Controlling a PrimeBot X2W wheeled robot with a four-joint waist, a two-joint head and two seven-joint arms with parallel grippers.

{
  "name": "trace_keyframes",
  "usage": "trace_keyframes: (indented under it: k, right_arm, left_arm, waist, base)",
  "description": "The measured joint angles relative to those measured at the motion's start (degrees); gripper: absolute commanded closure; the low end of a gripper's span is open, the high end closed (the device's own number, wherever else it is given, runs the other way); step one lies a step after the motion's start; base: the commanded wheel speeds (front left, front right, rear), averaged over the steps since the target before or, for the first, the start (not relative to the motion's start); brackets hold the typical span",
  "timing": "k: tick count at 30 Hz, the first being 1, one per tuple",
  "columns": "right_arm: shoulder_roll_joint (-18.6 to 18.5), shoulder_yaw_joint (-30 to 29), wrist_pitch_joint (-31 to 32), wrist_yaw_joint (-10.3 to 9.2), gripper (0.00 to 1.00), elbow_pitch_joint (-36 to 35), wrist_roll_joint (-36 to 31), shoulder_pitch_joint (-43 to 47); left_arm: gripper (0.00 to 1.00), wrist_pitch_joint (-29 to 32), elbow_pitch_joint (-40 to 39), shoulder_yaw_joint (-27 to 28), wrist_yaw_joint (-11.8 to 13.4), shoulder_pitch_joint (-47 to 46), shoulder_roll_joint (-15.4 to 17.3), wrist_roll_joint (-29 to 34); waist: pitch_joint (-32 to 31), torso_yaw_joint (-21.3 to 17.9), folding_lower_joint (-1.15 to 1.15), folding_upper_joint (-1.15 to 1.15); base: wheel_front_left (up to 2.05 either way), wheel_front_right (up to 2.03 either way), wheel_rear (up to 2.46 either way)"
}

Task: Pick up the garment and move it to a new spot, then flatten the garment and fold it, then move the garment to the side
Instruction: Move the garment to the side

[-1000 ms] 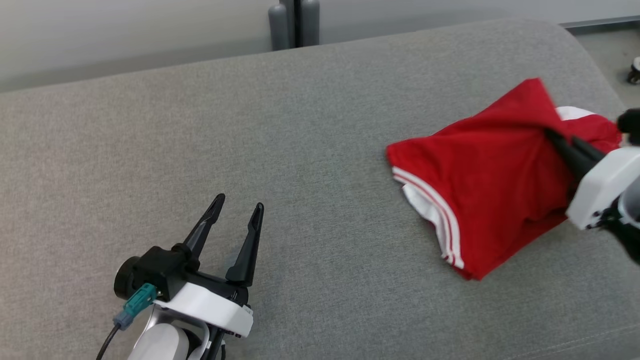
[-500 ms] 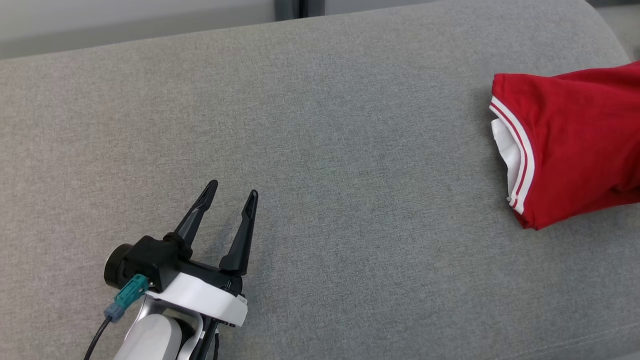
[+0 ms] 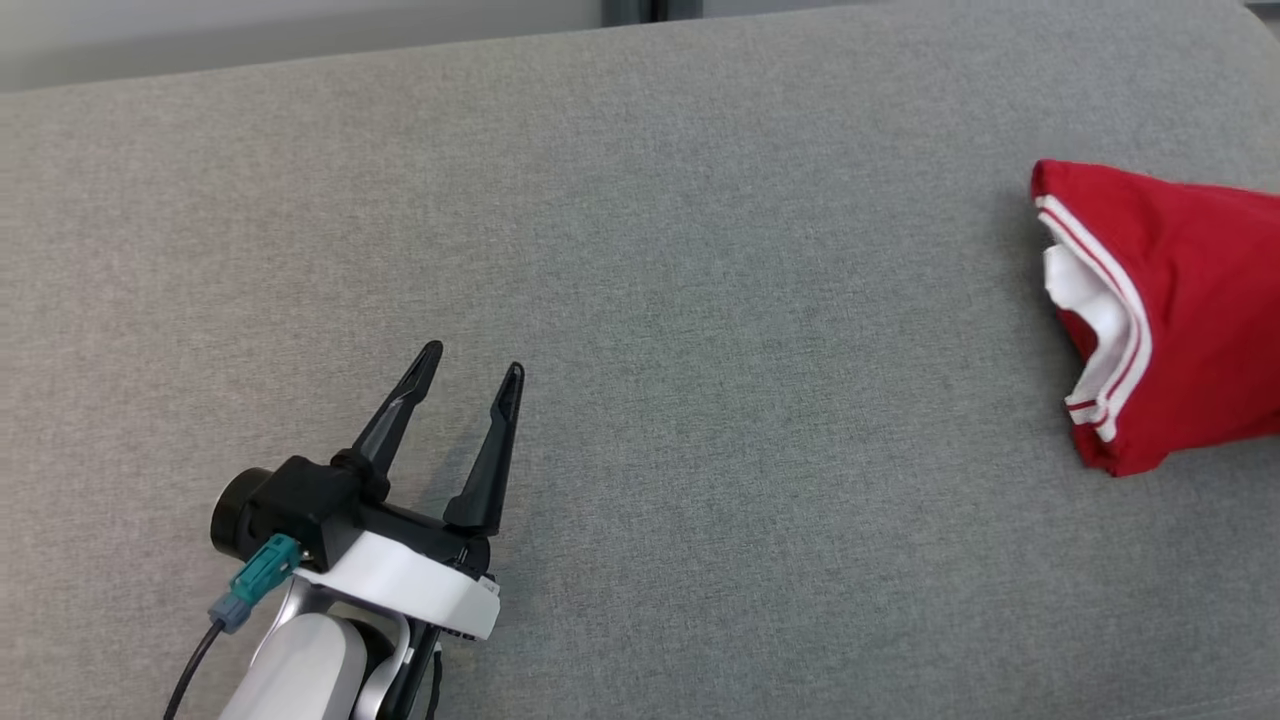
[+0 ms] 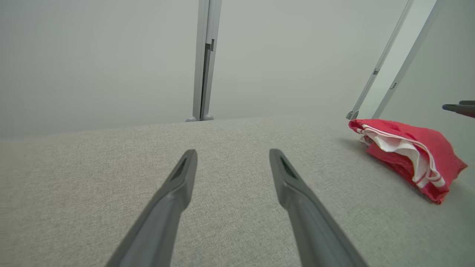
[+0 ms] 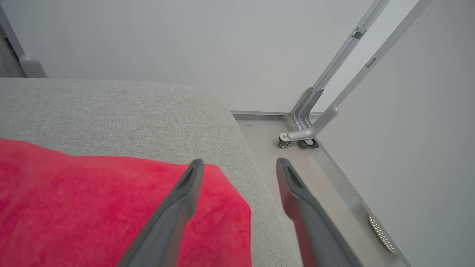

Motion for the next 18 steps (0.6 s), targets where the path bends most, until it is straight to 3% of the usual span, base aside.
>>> trace_keyframes:
  k: [5,8,12,18]
  right_arm:
    - [2.23,-5.56,-2.04,0.00,0.00,1.80,-7.49,-0.46]
    - [3.97,-7.17,-3.71,0.00,0.00,1.15,-8.72,-0.54]
    - [5.46,-5.66,-8.73,0.00,0.00,-3.48,-7.58,0.40]
    - [7.28,0.02,-11.52,0.00,0.00,-13.43,0.16,6.44]
  left_arm:
    - [0.00,-0.68,0.60,0.36,0.11,0.38,0.01,-0.56]
    - [0.00,-1.29,1.08,0.87,0.52,0.67,-0.09,-0.93]
    - [0.00,-2.18,1.44,2.22,0.91,1.37,-0.05,-1.72]
    - [0.00,-2.61,0.87,5.02,2.30,2.40,1.18,-2.89]
  waist:
    - [-1.94,0.62,0.00,0.00]
    - [-3.64,0.70,0.00,0.00]
    - [-7.20,0.74,0.00,0.00]
    - [-12.17,1.23,0.00,0.00]
  base:
    - [0.00,0.00,0.00]
    - [0.00,0.00,0.00]
    - [0.00,0.00,0.00]
    - [0.00,0.00,0.00]
